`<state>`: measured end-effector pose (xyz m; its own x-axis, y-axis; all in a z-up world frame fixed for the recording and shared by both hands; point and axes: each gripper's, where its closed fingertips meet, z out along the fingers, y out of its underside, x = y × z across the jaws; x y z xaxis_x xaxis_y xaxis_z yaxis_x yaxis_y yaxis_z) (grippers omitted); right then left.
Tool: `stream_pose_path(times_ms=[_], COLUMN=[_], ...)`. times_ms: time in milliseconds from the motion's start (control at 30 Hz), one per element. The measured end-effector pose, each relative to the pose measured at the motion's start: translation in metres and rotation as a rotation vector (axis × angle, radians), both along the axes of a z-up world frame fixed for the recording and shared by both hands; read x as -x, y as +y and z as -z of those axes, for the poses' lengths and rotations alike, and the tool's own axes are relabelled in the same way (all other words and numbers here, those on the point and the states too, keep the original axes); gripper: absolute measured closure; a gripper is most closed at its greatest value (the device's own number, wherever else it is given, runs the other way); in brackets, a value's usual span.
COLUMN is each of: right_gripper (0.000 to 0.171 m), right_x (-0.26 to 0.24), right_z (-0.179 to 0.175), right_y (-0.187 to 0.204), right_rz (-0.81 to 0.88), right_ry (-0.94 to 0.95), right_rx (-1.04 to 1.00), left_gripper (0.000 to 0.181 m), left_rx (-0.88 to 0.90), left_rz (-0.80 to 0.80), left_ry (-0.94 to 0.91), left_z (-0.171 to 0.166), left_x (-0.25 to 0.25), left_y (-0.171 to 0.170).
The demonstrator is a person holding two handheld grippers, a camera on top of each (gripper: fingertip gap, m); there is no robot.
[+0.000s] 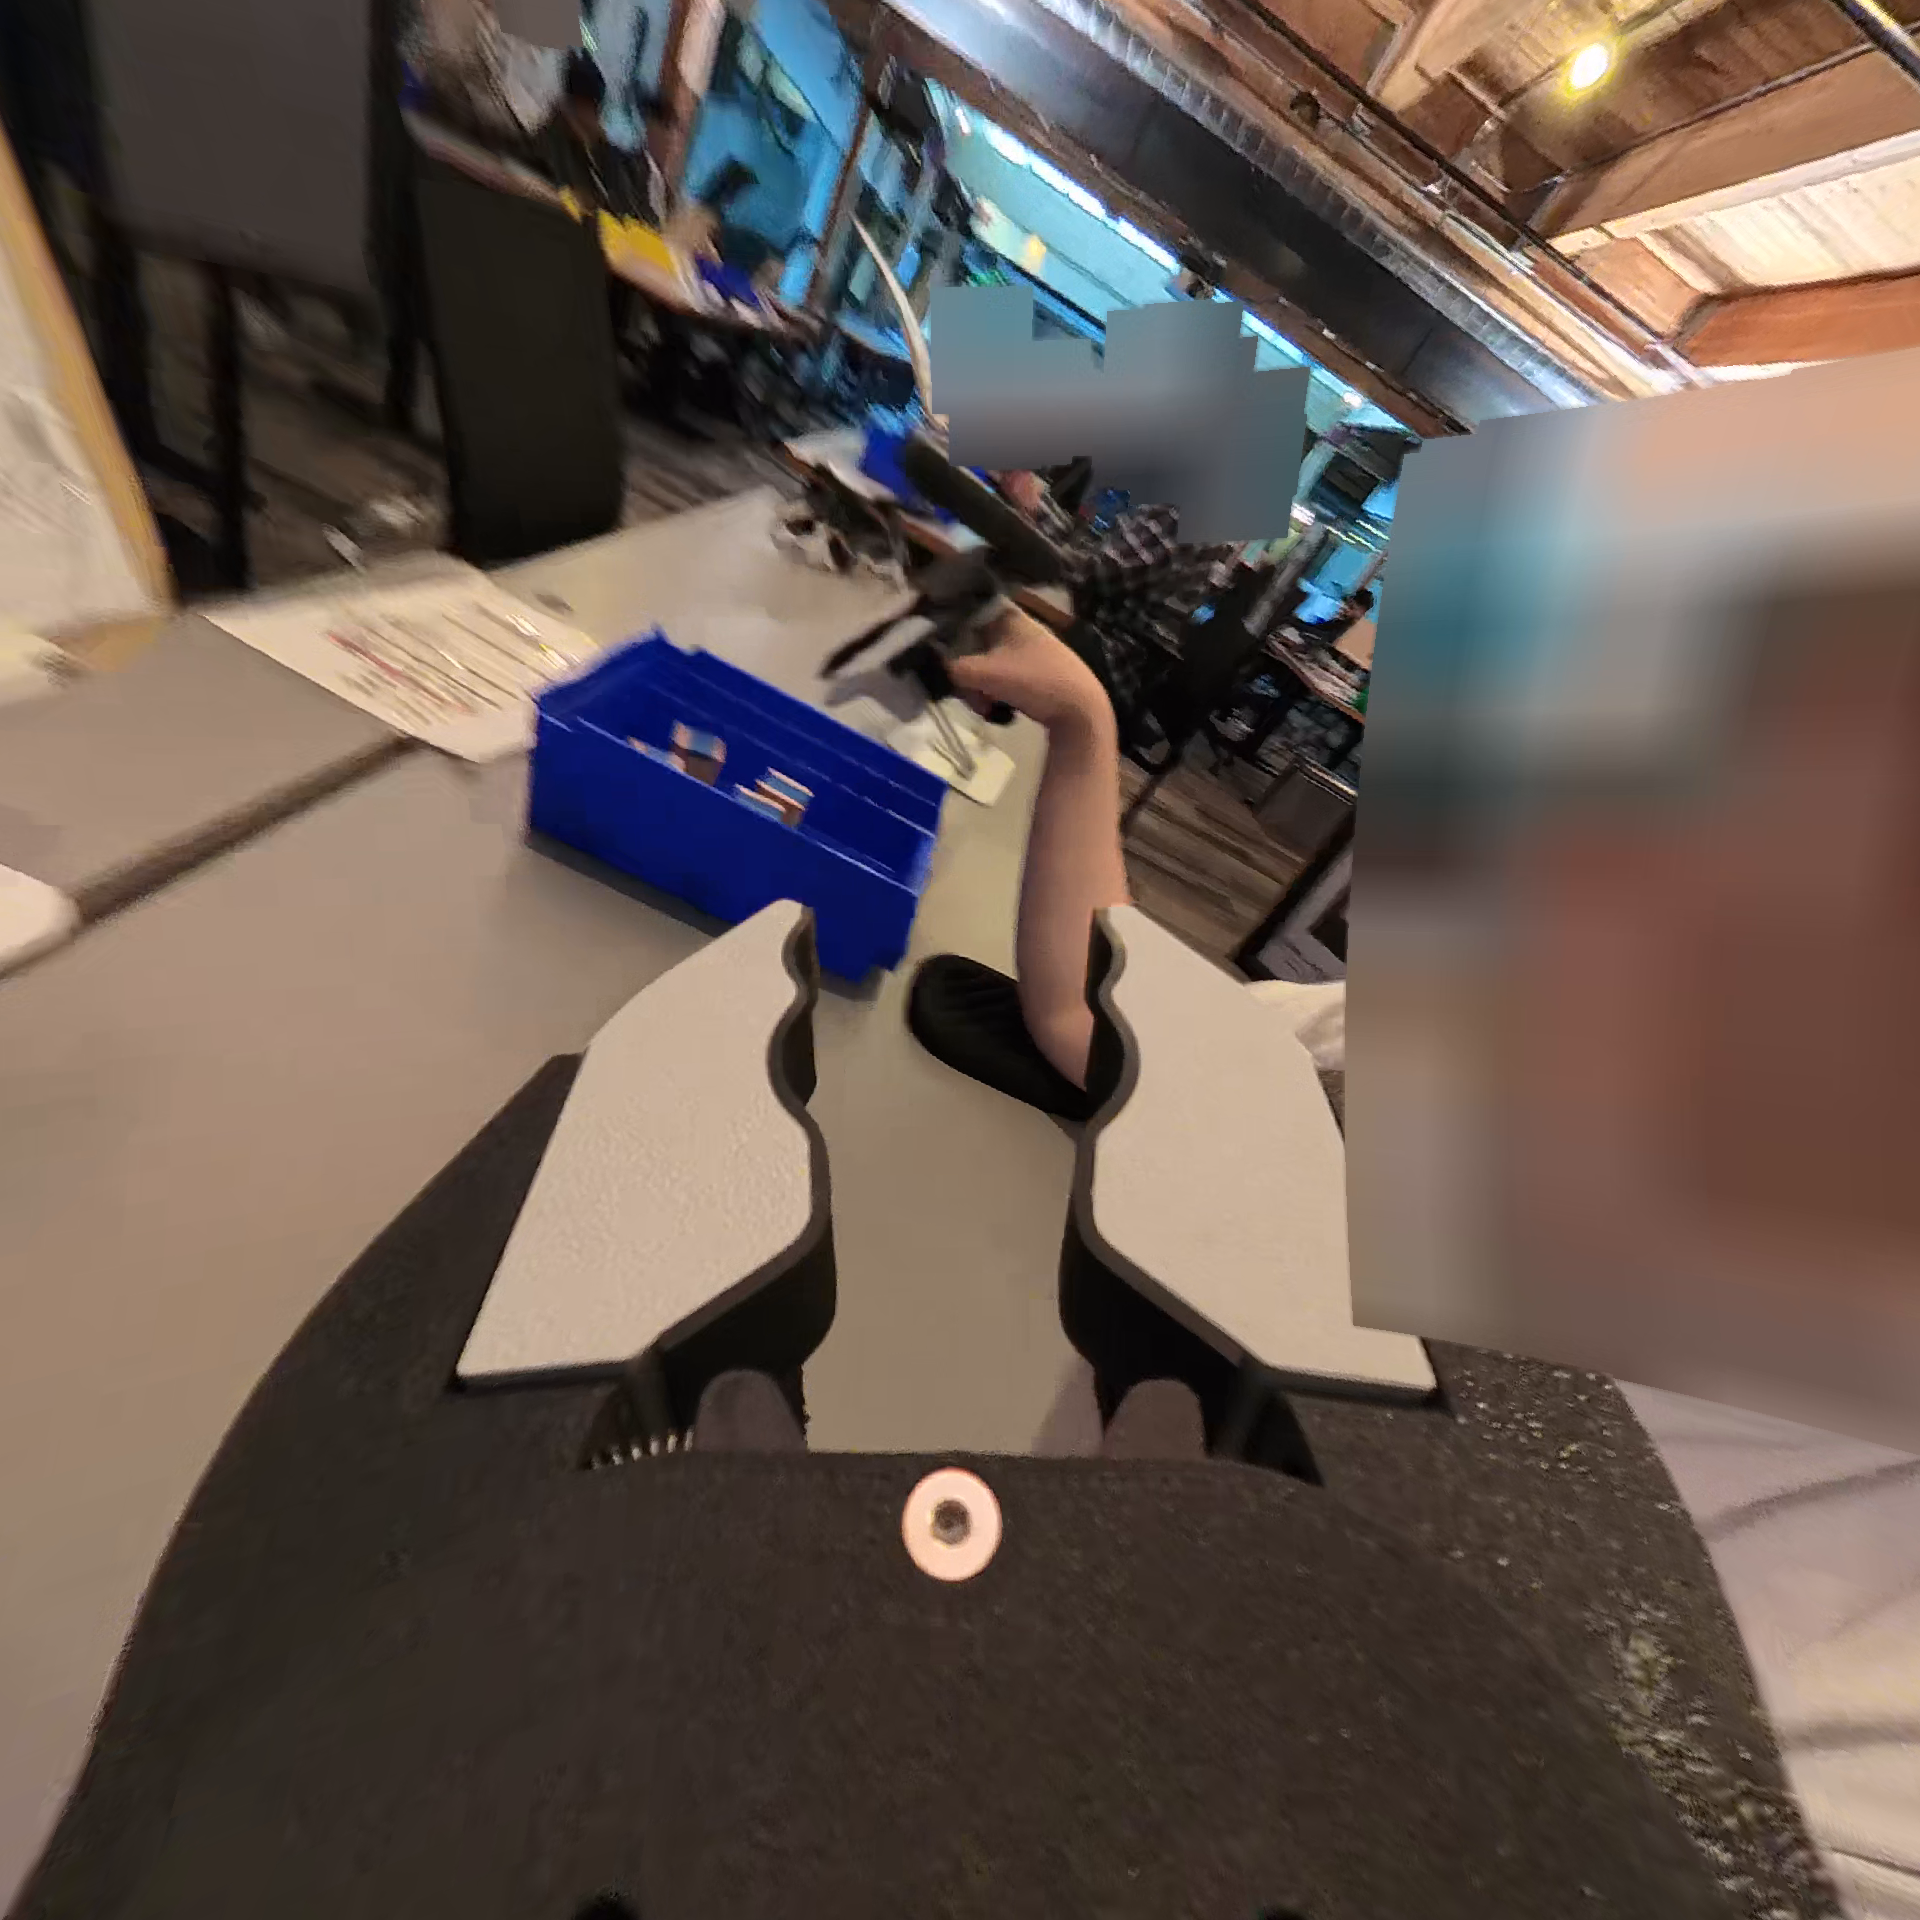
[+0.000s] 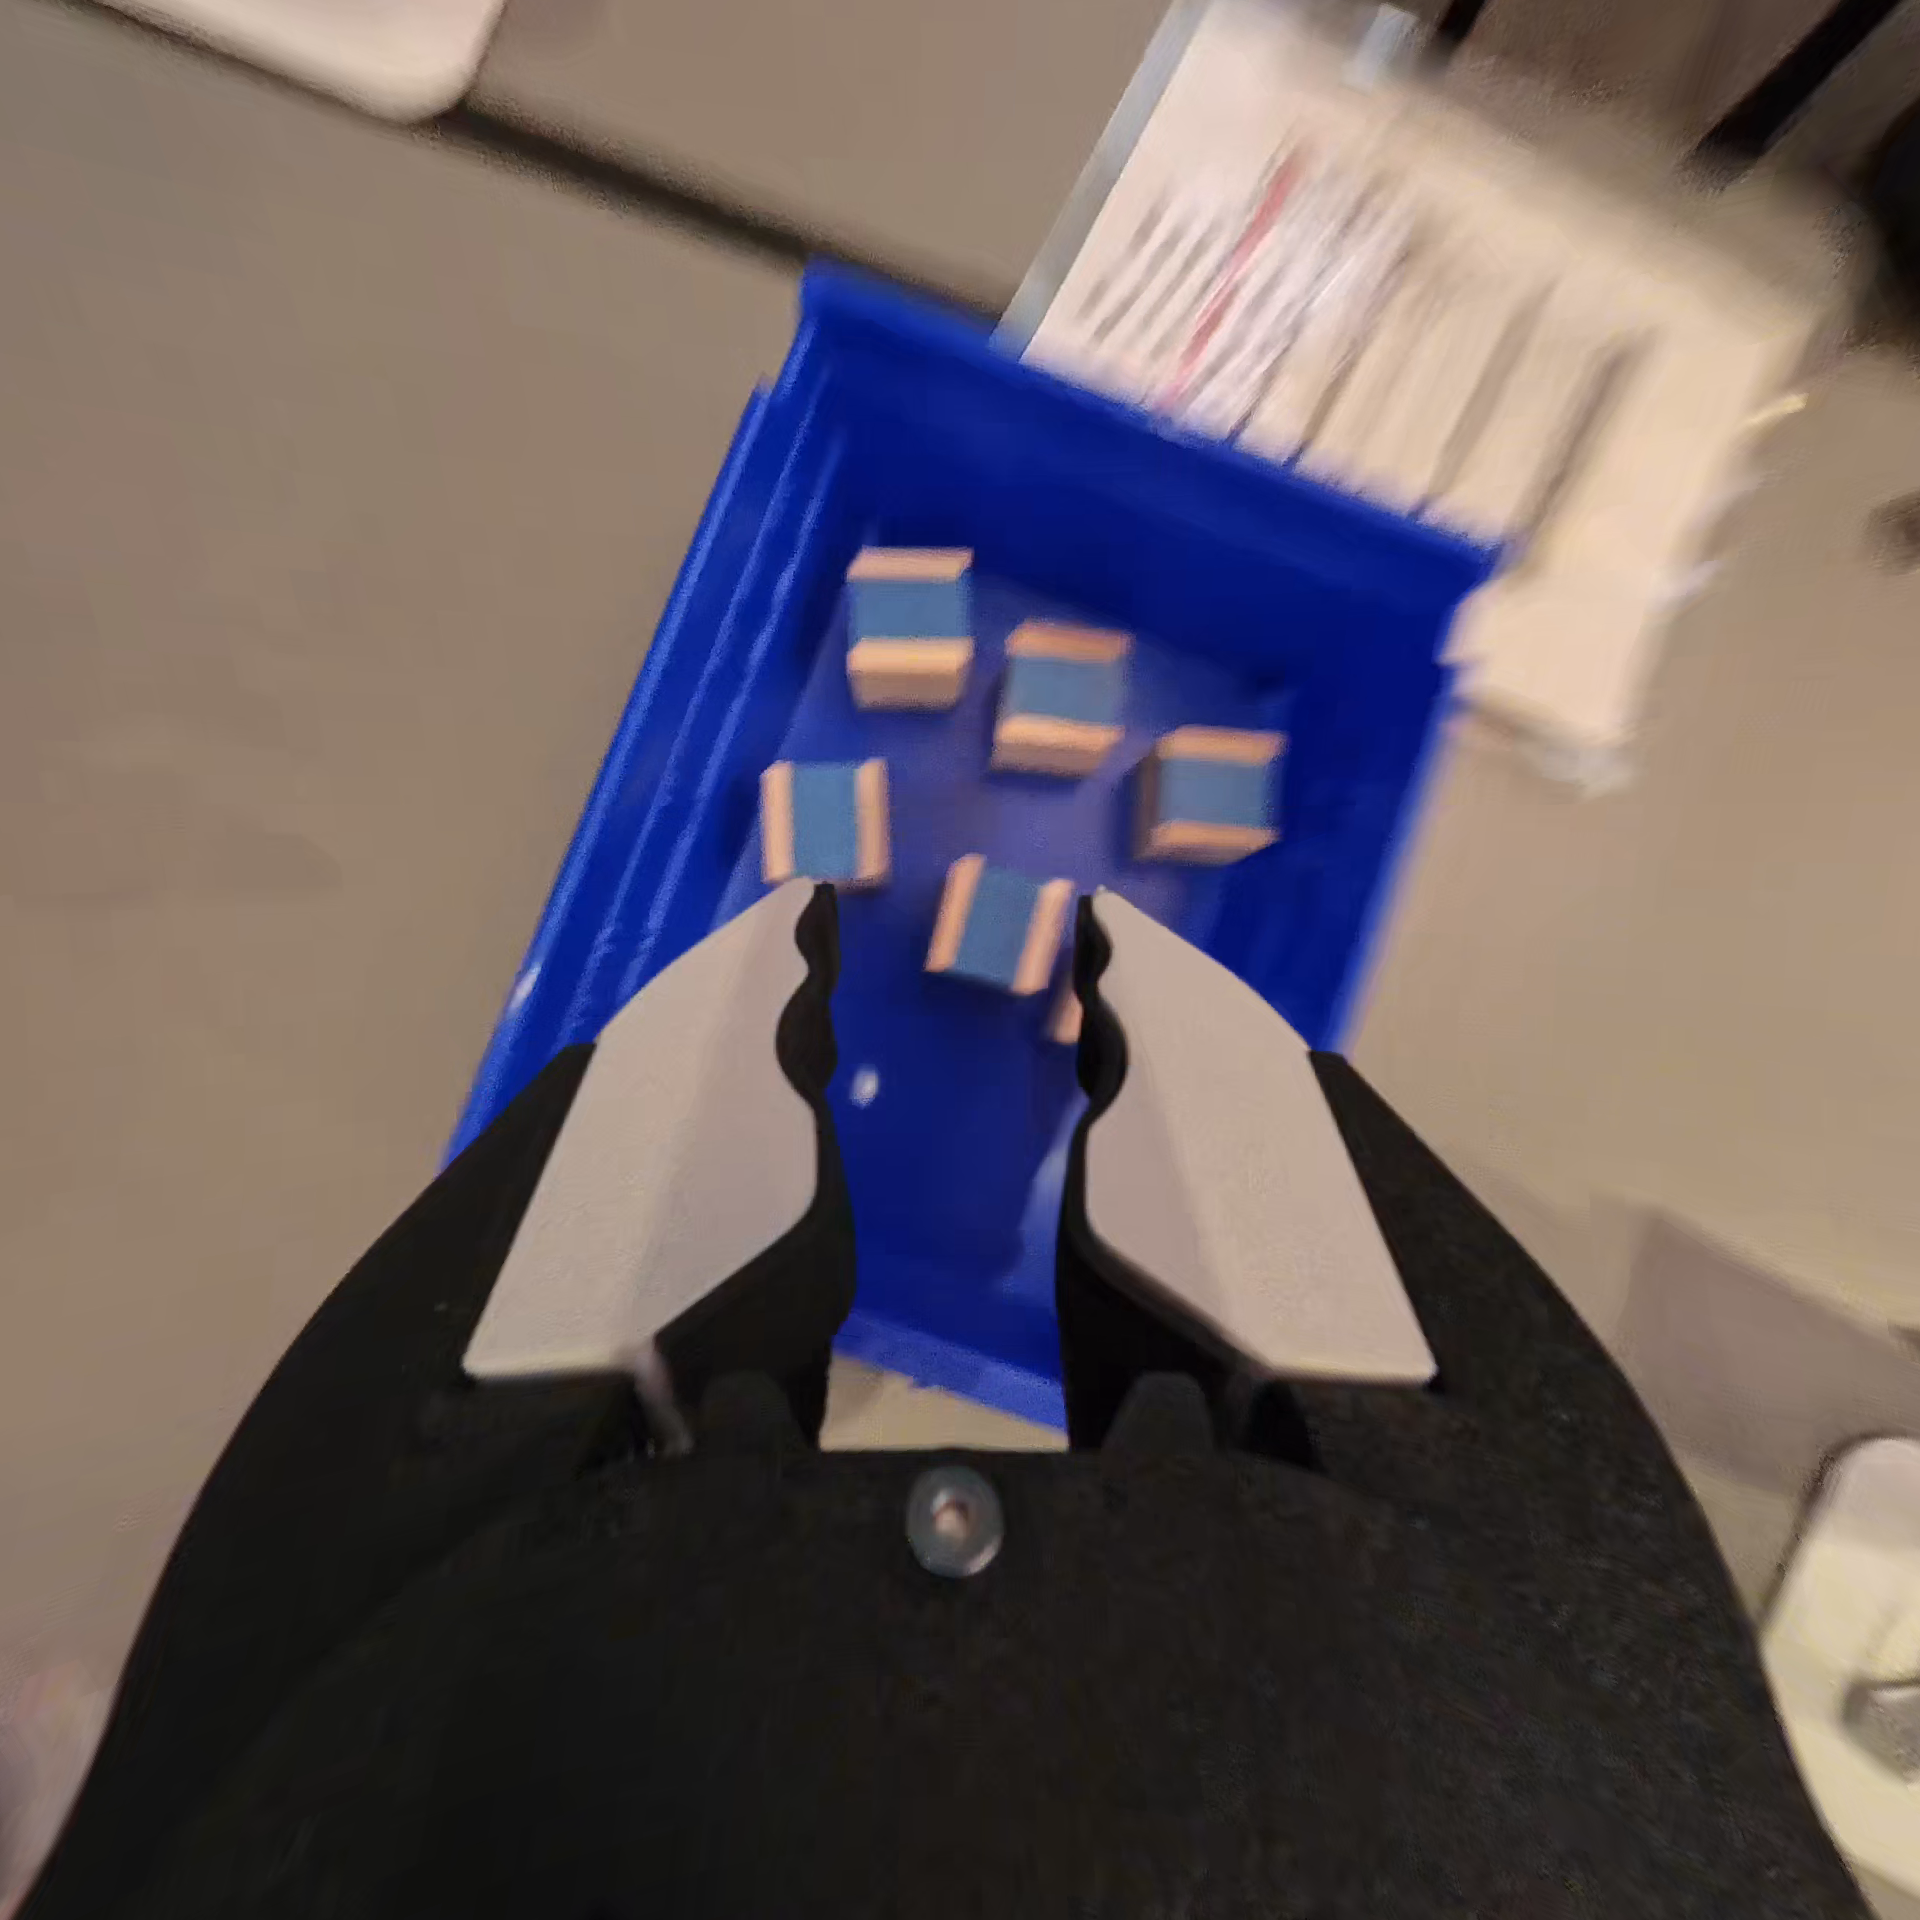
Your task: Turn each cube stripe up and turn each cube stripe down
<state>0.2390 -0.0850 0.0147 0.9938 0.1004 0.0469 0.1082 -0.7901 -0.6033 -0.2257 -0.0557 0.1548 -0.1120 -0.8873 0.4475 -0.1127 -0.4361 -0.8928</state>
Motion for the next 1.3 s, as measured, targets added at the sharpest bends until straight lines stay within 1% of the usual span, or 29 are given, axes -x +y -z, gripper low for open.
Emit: stream_pose_path(times_ms=[67, 100, 133, 167, 233, 300, 367, 467, 533, 567, 600, 667, 733, 833, 867, 933, 1033, 1067, 1133, 1167, 1200, 1233, 1267, 1300], right_gripper=[0.124, 0.122, 0.121, 0.119, 0.116, 0.118, 0.119, 0.12, 0.126, 0.131, 0.132, 0.14, 0.143, 0.161, 0.161, 0.16, 0.157, 0.154, 0.154, 0.158, 0.165, 0.165, 0.166, 0.166], right_x=[-0.024, -0.034, -0.045, -0.06, -0.093, -0.106, -0.11, -0.118, -0.121, -0.122, -0.121, -0.117, -0.116, -0.106, -0.106, -0.106, -0.1, -0.099, -0.103, -0.103, -0.1, -0.1, -0.099, -0.099], right_z=[-0.031, -0.038, -0.038, -0.029, -0.001, 0.025, 0.048, 0.075, 0.089, 0.094, 0.098, 0.1, 0.1, 0.101, 0.101, 0.101, 0.108, 0.113, 0.122, 0.125, 0.126, 0.126, 0.126, 0.126], right_y=[-0.006, -0.009, -0.012, -0.016, -0.025, -0.025, -0.022, -0.02, -0.021, -0.022, -0.02, -0.017, -0.017, -0.015, -0.015, -0.015, -0.019, -0.021, -0.024, -0.024, -0.023, -0.023, -0.023, -0.023], right_rz=[-0.002, -0.016, -0.016, 0.021, 0.142, 0.176, 0.179, 0.215, 0.228, 0.224, 0.211, 0.2, 0.201, 0.175, 0.177, 0.183, 0.163, 0.156, 0.167, 0.169, 0.161, 0.168, 0.173, 0.177], right_ry=[-0.077, -0.095, -0.109, -0.121, -0.132, -0.107, -0.07, -0.055, -0.043, -0.042, -0.034, 0.001, 0.003, 0.044, 0.039, 0.038, 0.071, 0.071, 0.051, 0.053, 0.075, 0.082, 0.09, 0.096], right_rx=[-0.231, -0.324, -0.371, -0.346, -0.219, -0.133, -0.064, 0.041, 0.098, 0.116, 0.117, 0.113, 0.116, 0.129, 0.133, 0.136, 0.178, 0.206, 0.253, 0.267, 0.272, 0.274, 0.276, 0.277], left_gripper=[0.132, 0.132, 0.132, 0.13, 0.13, 0.13, 0.13, 0.128, 0.127, 0.13, 0.134, 0.136, 0.136, 0.135, 0.135, 0.137, 0.138, 0.138, 0.139, 0.14, 0.144, 0.153, 0.166, 0.173], left_rx=[-0.13, -0.199, -0.266, -0.326, -0.423, -0.464, -0.442, -0.354, -0.265, -0.22, -0.179, -0.137, -0.1, 0.013, 0.063, 0.151, 0.209, 0.227, 0.271, 0.293, 0.311, 0.326, 0.335, 0.332], left_rz=[-0.158, -0.268, -0.392, -0.517, -0.748, -0.947, -1.115, -1.256, -1.289, -1.296, -1.306, -1.334, -1.345, -1.247, -1.211, -1.182, -1.175, -1.164, -1.139, -1.12, -1.102, -1.084, -1.078, -1.09], left_ry=[-0.016, 0.009, 0.055, 0.107, 0.195, 0.349, 0.567, 0.801, 0.875, 0.896, 0.914, 0.929, 0.956, 0.967, 0.964, 1.02, 1.12, 1.14, 1.174, 1.189, 1.203, 1.215, 1.225, 1.233], left_z=[-0.014, -0.015, -0.013, -0.009, 0.001, 0.017, 0.041, 0.076, 0.097, 0.106, 0.114, 0.123, 0.133, 0.159, 0.169, 0.188, 0.208, 0.214, 0.223, 0.228, 0.233, 0.238, 0.241, 0.241], left_x=[0.027, 0.042, 0.06, 0.08, 0.12, 0.161, 0.207, 0.26, 0.282, 0.291, 0.298, 0.309, 0.316, 0.306, 0.301, 0.302, 0.311, 0.312, 0.312, 0.312, 0.312, 0.311, 0.312, 0.314], left_y=[0.014, 0.026, 0.04, 0.055, 0.082, 0.107, 0.127, 0.144, 0.151, 0.155, 0.158, 0.164, 0.167, 0.169, 0.169, 0.169, 0.168, 0.167, 0.162, 0.16, 0.159, 0.157, 0.157, 0.159])
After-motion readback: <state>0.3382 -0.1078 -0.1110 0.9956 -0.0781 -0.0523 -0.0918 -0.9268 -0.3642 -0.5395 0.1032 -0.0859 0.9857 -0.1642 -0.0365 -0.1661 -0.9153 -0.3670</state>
